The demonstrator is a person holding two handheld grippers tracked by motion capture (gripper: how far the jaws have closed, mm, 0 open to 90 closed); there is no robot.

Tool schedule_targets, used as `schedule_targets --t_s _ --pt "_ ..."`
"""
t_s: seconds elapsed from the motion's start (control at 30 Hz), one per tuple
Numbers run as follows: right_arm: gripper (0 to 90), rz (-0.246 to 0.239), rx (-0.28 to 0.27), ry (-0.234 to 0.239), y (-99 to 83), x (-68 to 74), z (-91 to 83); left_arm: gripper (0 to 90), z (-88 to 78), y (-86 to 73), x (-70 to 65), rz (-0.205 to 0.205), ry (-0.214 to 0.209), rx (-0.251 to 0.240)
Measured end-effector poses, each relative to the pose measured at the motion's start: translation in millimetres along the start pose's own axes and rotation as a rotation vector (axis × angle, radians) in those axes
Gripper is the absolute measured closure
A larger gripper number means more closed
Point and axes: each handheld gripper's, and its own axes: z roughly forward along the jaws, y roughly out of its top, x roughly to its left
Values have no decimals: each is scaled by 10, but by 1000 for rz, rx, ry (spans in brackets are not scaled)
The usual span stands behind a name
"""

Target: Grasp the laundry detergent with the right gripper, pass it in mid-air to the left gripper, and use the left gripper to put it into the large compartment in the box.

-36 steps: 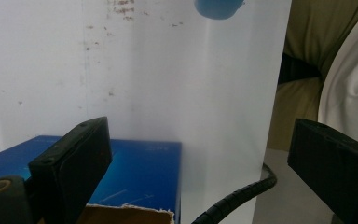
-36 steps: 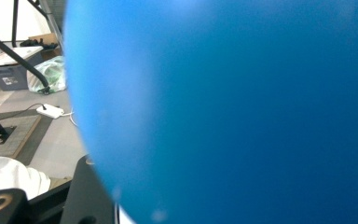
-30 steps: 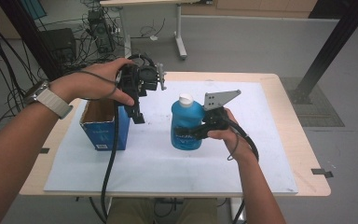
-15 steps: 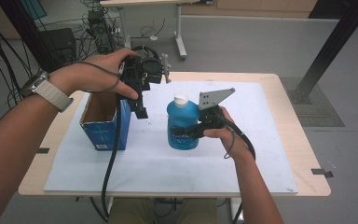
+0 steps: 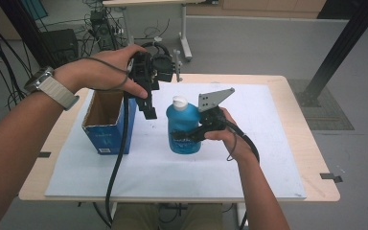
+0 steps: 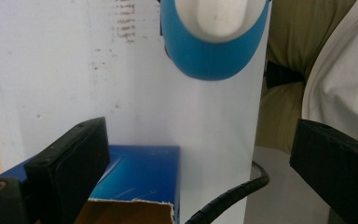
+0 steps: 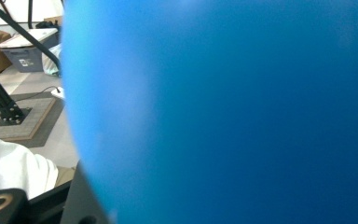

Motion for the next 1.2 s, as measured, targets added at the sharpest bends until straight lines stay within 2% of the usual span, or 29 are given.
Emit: schedule_targets --t_s 0.3,0.4,1.2 --pt "439 -4 7 15 22 -8 42 53 -39 53 -10 7 -3 1" --pt "438 -2 10 13 30 -15 52 55 -59 83 -20 7 -18 3" --pt "439 -7 19 33 83 -25 127 59 -103 281 -34 32 -4 -1"
